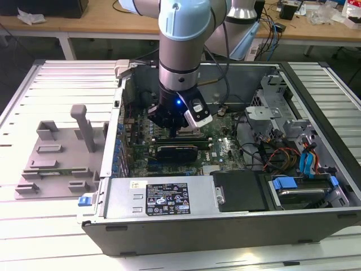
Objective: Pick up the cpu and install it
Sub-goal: 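Install the second cpu locking lever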
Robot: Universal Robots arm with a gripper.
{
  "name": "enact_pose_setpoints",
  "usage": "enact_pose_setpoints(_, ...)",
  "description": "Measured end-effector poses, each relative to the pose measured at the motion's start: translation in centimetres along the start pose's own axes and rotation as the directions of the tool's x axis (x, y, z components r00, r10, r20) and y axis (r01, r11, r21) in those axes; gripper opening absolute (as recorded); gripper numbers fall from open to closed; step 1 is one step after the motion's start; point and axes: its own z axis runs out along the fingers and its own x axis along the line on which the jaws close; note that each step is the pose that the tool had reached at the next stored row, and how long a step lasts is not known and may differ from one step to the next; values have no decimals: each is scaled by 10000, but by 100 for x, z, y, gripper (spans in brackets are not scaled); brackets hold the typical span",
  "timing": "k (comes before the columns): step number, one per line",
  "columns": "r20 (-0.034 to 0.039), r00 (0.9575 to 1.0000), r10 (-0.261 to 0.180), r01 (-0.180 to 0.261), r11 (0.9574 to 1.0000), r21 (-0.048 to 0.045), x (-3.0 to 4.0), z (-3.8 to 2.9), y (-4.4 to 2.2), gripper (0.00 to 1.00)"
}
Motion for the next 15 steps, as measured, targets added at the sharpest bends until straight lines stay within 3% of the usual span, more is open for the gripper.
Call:
enact_pose_setpoints(3, 10, 10000, -6, 6, 9996, -274, 10, -1, -37, 11)
enact_pose_setpoints(4, 15, 10000, -10, 10, 9992, -409, 12, -1, -46, 11)
enact_pose_setpoints(5, 17, 10000, -11, 12, 9989, -471, 13, 0, -55, 11)
enact_pose_setpoints(8, 19, 10000, -8, 9, 9987, -500, 15, 24, -81, 11)
enact_pose_setpoints(11, 28, 10000, -5, 7, 9974, -715, 29, 58, -86, 11)
enact_pose_setpoints(15, 33, 10000, 5, -3, 9963, -855, 55, 81, -87, 11)
